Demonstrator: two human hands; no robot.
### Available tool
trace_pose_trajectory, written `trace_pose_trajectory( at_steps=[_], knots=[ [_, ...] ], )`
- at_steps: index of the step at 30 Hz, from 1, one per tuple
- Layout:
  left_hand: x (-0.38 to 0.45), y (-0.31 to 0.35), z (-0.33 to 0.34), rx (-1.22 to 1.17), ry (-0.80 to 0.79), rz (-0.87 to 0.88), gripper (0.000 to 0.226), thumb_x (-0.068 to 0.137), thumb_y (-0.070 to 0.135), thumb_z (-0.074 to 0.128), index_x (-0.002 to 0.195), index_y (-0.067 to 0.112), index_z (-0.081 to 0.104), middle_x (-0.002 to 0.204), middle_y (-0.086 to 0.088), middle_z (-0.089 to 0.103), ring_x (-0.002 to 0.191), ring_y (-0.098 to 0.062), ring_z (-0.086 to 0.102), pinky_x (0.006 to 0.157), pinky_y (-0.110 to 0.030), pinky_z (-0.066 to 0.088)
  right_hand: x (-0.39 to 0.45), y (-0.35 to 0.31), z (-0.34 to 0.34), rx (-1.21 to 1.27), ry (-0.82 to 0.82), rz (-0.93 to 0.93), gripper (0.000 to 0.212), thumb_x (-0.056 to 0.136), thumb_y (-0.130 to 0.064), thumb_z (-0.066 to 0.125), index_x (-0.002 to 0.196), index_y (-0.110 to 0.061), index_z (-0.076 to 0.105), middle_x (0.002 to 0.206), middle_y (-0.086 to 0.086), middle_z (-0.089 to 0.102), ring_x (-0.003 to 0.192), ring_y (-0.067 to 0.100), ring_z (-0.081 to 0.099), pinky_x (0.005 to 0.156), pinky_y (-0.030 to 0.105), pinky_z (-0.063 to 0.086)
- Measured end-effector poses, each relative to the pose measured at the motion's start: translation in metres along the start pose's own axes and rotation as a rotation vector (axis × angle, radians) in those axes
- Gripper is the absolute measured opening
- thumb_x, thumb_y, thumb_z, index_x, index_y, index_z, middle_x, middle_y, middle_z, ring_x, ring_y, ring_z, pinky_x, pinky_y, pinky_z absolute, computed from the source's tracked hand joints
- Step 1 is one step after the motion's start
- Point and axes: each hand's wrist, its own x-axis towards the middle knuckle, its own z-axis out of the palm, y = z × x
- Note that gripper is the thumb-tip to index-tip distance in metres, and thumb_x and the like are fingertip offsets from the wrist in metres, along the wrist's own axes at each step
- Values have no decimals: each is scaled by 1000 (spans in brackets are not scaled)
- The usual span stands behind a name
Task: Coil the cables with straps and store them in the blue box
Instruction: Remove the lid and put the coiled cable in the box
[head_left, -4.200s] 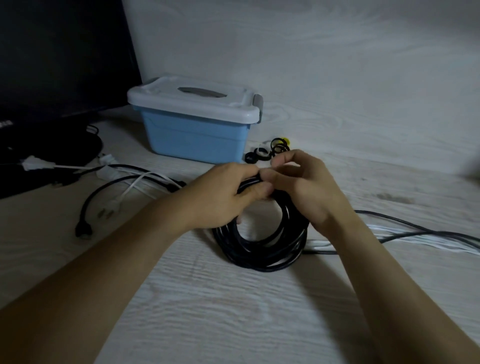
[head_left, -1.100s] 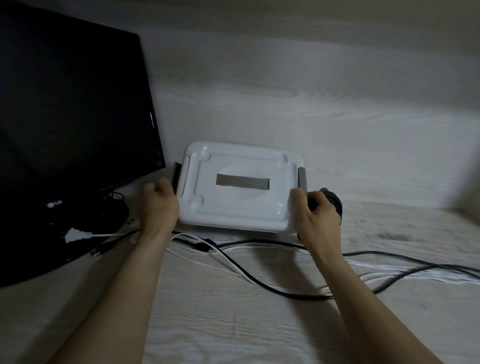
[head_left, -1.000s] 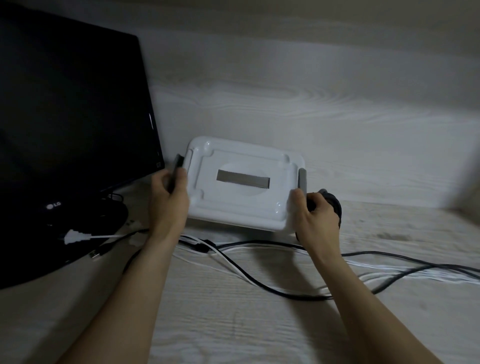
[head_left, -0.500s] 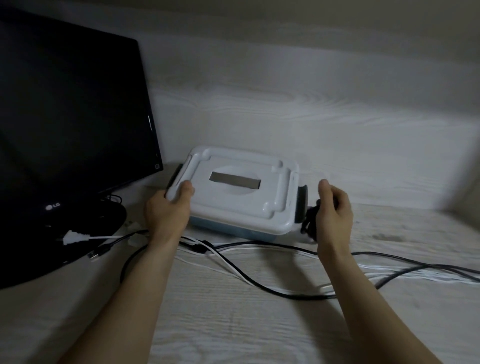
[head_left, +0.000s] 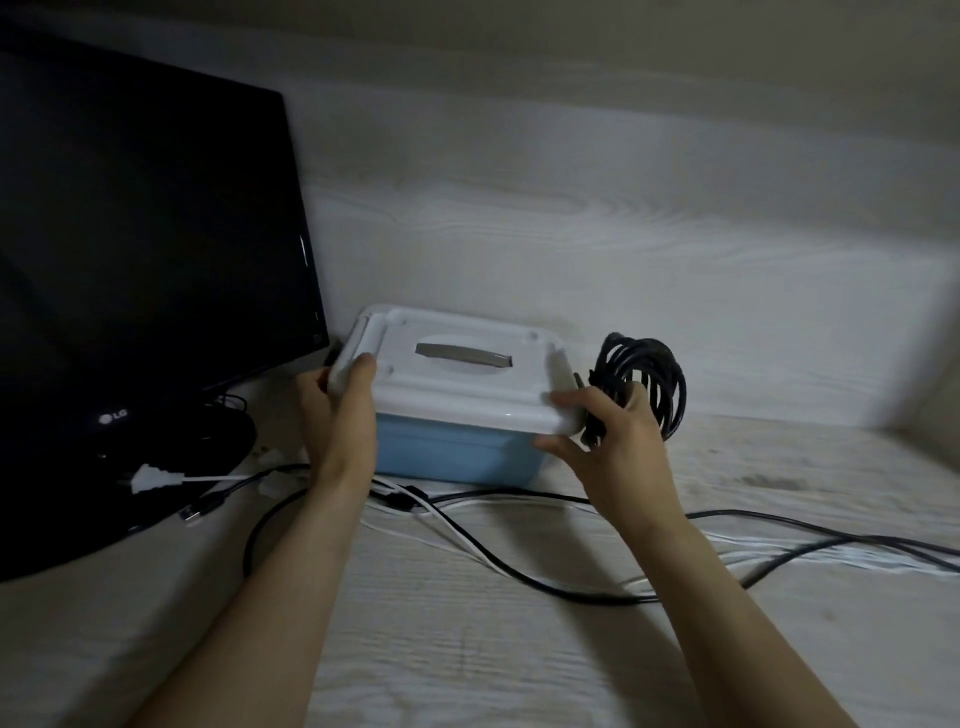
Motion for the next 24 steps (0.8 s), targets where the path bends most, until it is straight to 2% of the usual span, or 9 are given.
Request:
trace_pose_trajectory(
  at_steps=[3,5,7,10,12,15,17,21,24],
  knots=[
    [5,2,2,-215,-41,-71,57,74,53,68,111,10,64,106,-1,68,102,-19,63,95,-26,48,-1,1,-3,76,22,12,40,66,-39,88,102,-33,71,99,-1,47,80,1,51,74,1,37],
    [19,-16,1,-311,-57,-111,68,64,61,67,117,17,69,118,-5,69,114,-23,62,106,-44,44,-1,0,-6,105,22,58,39,64,-40,89,97,-39,69,96,-6,49,84,2,52,72,0,36],
    [22,-24,2,-347,-94,-104,67,65,60,66,118,19,68,122,-4,68,117,-21,61,109,-45,42,0,3,-7,137,20,107,38,62,-42,90,93,-43,67,96,-8,55,88,5,55,75,4,38],
    [9,-9,3,-366,-89,-81,61,64,60,64,113,23,68,121,-3,67,116,-19,61,105,-37,44,1,9,-5,362,14,205,34,63,-38,91,92,-38,73,100,-7,70,94,10,63,83,22,49],
    [10,-12,3,-344,-89,-69,58,63,63,64,106,25,68,118,-4,67,113,-20,61,100,-36,46,2,7,-5,553,52,282,34,66,-32,91,96,-30,75,95,-3,73,80,16,65,72,31,52],
    [16,-20,0,-276,-66,-86,71,55,67,74,105,17,66,112,-8,67,105,-25,62,97,-45,49,4,5,-10,761,211,384,34,71,-25,87,102,-18,75,87,16,65,61,24,57,48,25,45],
    [10,-11,-1,-197,-54,-78,52,66,50,70,103,17,59,102,-3,63,95,-20,60,83,-36,49,6,9,-13,869,303,428,40,69,-29,86,104,-14,73,86,21,60,62,26,53,43,25,41],
    [13,-21,-2,-107,-59,-46,35,91,29,60,123,15,52,109,-2,57,91,-15,55,77,-29,41,12,12,-29,921,453,441,46,68,-32,85,106,-10,71,83,14,60,68,23,56,56,30,46],
    [16,-23,-1,-82,-25,-13,39,94,27,57,128,8,51,116,-5,58,99,-18,56,81,-27,41,19,24,-53,824,531,466,29,80,-16,81,105,-11,68,70,-2,62,52,7,58,46,22,46]
  ],
)
